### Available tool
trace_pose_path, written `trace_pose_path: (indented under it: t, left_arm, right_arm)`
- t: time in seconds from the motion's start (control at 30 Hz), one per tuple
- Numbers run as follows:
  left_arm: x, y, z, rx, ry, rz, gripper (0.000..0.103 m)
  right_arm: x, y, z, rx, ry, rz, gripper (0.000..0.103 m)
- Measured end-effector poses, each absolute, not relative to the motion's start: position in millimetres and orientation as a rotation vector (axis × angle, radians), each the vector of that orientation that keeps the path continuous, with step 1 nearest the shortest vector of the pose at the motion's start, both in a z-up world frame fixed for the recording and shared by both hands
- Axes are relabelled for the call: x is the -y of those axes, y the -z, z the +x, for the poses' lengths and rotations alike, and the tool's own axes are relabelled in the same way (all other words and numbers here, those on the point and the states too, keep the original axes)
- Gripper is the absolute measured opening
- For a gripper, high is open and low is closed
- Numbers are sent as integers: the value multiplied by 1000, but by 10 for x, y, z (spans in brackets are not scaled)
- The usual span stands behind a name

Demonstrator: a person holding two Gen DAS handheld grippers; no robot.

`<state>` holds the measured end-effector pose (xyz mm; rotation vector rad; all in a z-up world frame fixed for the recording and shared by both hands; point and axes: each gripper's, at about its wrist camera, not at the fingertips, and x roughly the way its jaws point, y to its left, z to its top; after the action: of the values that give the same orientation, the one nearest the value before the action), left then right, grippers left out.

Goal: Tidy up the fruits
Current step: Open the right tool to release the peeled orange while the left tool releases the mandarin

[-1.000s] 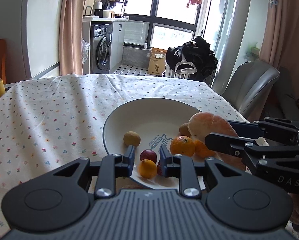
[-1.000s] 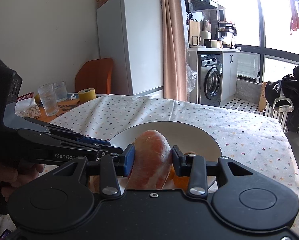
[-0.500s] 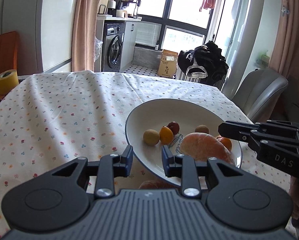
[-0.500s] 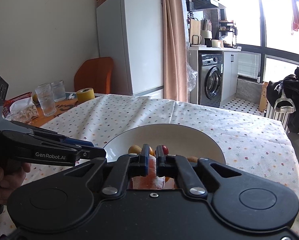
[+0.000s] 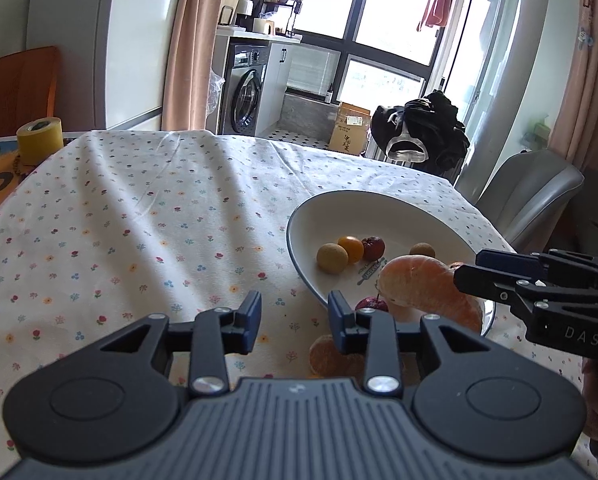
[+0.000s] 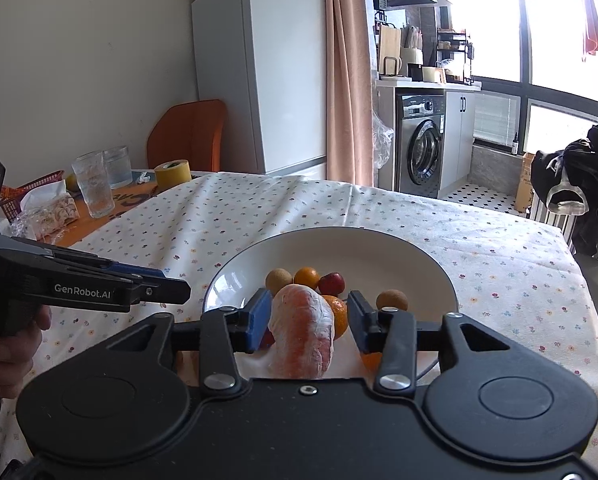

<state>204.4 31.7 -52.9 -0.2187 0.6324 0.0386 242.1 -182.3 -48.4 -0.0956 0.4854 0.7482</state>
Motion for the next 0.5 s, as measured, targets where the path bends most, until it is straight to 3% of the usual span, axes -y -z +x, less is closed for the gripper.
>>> trace_pose_path:
  t: [0.5]
  left_arm:
    - [-376, 576, 1850, -637, -51, -245, 38]
  right_arm:
    - [1886, 654, 2327, -523, -638, -178, 51]
